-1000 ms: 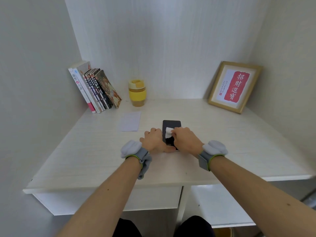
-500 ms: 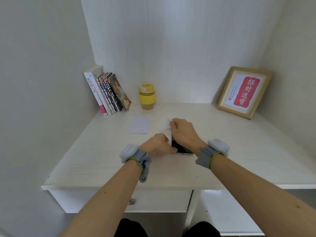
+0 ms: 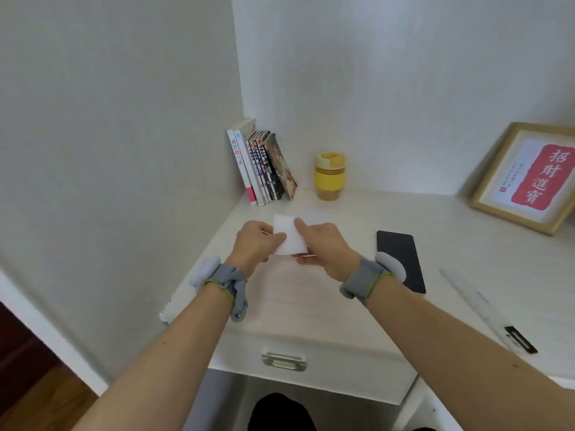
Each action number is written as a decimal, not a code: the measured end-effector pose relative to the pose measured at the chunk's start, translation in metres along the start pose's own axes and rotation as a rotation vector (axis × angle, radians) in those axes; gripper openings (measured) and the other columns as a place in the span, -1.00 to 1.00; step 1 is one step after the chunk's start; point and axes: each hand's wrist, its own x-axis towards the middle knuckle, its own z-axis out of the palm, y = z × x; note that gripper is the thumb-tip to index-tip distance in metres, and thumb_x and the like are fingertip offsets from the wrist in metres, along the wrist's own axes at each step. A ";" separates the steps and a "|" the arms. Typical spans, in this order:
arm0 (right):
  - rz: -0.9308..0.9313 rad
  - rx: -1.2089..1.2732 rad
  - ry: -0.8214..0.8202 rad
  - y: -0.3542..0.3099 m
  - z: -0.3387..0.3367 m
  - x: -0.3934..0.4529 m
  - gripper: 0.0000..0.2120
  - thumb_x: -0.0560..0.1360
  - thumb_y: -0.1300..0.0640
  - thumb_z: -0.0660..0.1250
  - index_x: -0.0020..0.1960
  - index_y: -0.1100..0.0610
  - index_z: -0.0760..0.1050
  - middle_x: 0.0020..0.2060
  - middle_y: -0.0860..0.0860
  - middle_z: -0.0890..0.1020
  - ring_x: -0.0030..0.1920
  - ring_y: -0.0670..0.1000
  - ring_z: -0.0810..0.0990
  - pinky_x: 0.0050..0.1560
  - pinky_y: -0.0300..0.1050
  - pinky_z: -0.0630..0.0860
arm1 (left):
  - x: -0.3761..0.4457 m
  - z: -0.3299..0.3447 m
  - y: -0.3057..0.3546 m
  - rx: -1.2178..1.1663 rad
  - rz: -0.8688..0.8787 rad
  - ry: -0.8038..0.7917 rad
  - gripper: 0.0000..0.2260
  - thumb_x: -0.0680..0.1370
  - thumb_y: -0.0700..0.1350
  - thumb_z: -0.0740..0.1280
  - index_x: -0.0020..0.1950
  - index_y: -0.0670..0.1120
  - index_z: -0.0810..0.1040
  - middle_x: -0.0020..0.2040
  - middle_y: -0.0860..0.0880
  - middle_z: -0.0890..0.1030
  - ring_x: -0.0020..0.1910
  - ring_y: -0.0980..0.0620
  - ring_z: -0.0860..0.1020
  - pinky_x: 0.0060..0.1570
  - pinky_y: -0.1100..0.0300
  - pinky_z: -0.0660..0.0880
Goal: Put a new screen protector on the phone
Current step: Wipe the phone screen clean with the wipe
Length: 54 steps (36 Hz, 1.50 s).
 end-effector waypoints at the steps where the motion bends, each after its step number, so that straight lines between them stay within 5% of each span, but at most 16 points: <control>1: -0.015 -0.078 0.004 0.002 0.005 0.002 -0.71 0.57 0.04 0.33 0.05 0.30 0.52 -0.17 0.16 0.60 -0.33 0.07 0.61 -0.35 -0.11 0.57 | 0.003 -0.004 -0.002 0.032 0.016 0.038 -0.88 0.49 -0.09 0.40 -0.18 -0.12 0.56 -0.27 -0.09 0.60 -0.33 -0.02 0.52 -0.34 0.19 0.45; 5: -0.028 -0.289 0.029 0.005 0.024 0.017 -0.83 0.49 0.25 0.38 -0.23 0.17 0.43 -0.38 0.08 0.52 -0.48 -0.01 0.56 -0.47 -0.21 0.47 | 0.020 -0.022 -0.015 0.142 0.049 0.163 -0.84 0.44 0.01 0.45 -0.16 -0.08 0.61 -0.19 -0.06 0.66 -0.18 -0.09 0.63 -0.06 0.06 0.58; 9: -0.019 -0.341 0.047 0.001 0.037 0.025 -0.88 0.52 0.26 0.34 -0.07 0.32 0.59 -0.31 0.15 0.63 -0.52 -0.02 0.50 -0.40 -0.15 0.53 | 0.032 -0.035 -0.022 0.211 0.065 0.250 -0.85 0.47 -0.01 0.43 -0.19 -0.09 0.65 -0.18 -0.10 0.68 -0.13 -0.16 0.64 -0.02 -0.01 0.58; 11: -0.018 -0.386 0.060 0.001 0.048 0.031 -0.83 0.52 0.24 0.33 -0.04 0.35 0.61 -0.22 0.17 0.68 -0.45 0.04 0.55 -0.38 -0.13 0.55 | 0.037 -0.039 -0.026 0.240 0.067 0.281 -0.82 0.51 -0.05 0.39 -0.18 -0.15 0.65 -0.24 -0.14 0.66 -0.15 -0.21 0.64 -0.07 0.01 0.57; 15: -0.065 -0.640 0.123 0.006 0.071 0.040 -0.76 0.44 0.10 0.40 0.03 0.23 0.61 0.01 0.19 0.64 -0.03 0.21 0.63 0.00 0.04 0.62 | 0.048 -0.045 -0.033 0.336 0.037 0.362 -0.75 0.58 -0.09 0.29 -0.07 -0.26 0.65 -0.15 -0.23 0.65 -0.07 -0.23 0.60 -0.09 0.07 0.48; 19: -0.177 -0.827 -0.044 0.010 0.076 0.034 -0.73 0.43 -0.04 0.43 -0.01 0.13 0.63 -0.03 0.08 0.65 -0.01 0.12 0.62 0.05 -0.02 0.58 | 0.059 -0.049 -0.039 0.482 -0.056 0.408 -0.72 0.60 -0.04 0.26 0.10 -0.22 0.64 0.04 -0.24 0.64 0.07 -0.24 0.57 0.01 0.03 0.47; 30: -0.162 -0.989 -0.183 0.007 0.085 0.034 -0.53 0.30 -0.16 0.51 0.06 0.14 0.58 -0.02 0.05 0.63 -0.02 0.08 0.61 0.04 -0.02 0.59 | 0.056 -0.042 -0.052 0.707 -0.071 0.330 -0.60 0.64 0.03 0.15 0.23 -0.31 0.42 0.21 -0.30 0.51 0.17 -0.29 0.50 0.07 -0.03 0.42; 39: -0.130 -0.974 -0.205 0.008 0.087 0.034 -0.63 0.40 0.02 0.48 0.08 0.24 0.56 0.02 0.11 0.63 0.03 0.12 0.61 0.04 -0.05 0.57 | 0.038 -0.036 -0.046 0.926 -0.044 0.448 -0.79 0.62 -0.14 0.15 0.15 -0.20 0.48 0.14 -0.17 0.51 0.05 -0.21 0.54 -0.21 0.06 0.32; 45: -0.126 -0.792 -0.208 -0.003 0.068 0.028 -0.73 0.47 0.09 0.41 0.04 0.28 0.61 -0.05 0.15 0.67 -0.01 0.11 0.62 0.01 -0.07 0.56 | 0.044 -0.034 -0.047 0.662 0.115 0.296 -0.62 0.61 0.03 0.12 -0.15 -0.21 0.56 -0.11 -0.18 0.63 -0.07 -0.24 0.56 -0.15 0.09 0.40; 49: -0.136 -0.713 -0.185 -0.014 0.045 0.019 -0.84 0.51 0.12 0.40 -0.07 0.24 0.64 -0.23 0.08 0.67 -0.19 0.00 0.63 -0.27 -0.27 0.48 | 0.039 -0.028 -0.034 0.325 0.097 0.070 -0.57 0.63 0.11 0.11 -0.07 -0.14 0.65 -0.09 -0.01 0.68 -0.06 -0.03 0.57 -0.03 0.17 0.43; 54: -0.166 -0.673 -0.125 -0.026 0.006 0.009 -0.83 0.50 0.11 0.42 -0.24 0.13 0.57 -0.18 0.10 0.72 -0.21 -0.01 0.69 -0.38 -0.32 0.42 | 0.028 -0.013 -0.011 0.116 0.072 -0.146 -0.56 0.62 0.20 0.10 0.04 -0.08 0.62 -0.11 0.02 0.68 -0.09 0.07 0.55 -0.09 0.18 0.43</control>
